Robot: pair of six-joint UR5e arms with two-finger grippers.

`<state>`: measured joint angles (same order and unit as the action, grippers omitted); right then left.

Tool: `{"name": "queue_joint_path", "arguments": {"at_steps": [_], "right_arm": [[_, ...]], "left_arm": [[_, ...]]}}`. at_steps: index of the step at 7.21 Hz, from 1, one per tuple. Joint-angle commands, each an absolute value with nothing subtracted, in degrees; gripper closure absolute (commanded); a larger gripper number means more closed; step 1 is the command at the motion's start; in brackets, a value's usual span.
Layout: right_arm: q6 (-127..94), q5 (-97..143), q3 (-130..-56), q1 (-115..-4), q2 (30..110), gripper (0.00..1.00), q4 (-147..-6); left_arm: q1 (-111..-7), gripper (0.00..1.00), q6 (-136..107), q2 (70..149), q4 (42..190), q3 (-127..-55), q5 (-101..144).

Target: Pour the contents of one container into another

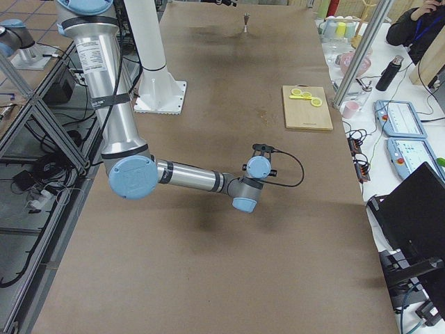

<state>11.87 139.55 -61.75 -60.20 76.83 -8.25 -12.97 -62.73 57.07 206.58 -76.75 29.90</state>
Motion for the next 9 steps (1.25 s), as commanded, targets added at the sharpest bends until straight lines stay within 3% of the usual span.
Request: {"name": "queue_joint_path", "arguments": {"at_steps": [1,6,9], "right_arm": [[12.0,139.0,-61.8,-59.9,76.7,0.22,-8.2],[12.0,138.7,-60.8,-59.6,77.0,0.37,-8.2],[12.1,139.0,-60.5,-60.8,76.8,0.56,-8.3]], "left_arm": [[-12.5,0.01,-63.2,58.6,205.8,-75.0,29.0],[-8.4,0.01,-68.4,61.6,205.2,-73.4,18.4],[-2.9,0.02,-68.5,63.9,202.2,-70.9,15.4]]}}
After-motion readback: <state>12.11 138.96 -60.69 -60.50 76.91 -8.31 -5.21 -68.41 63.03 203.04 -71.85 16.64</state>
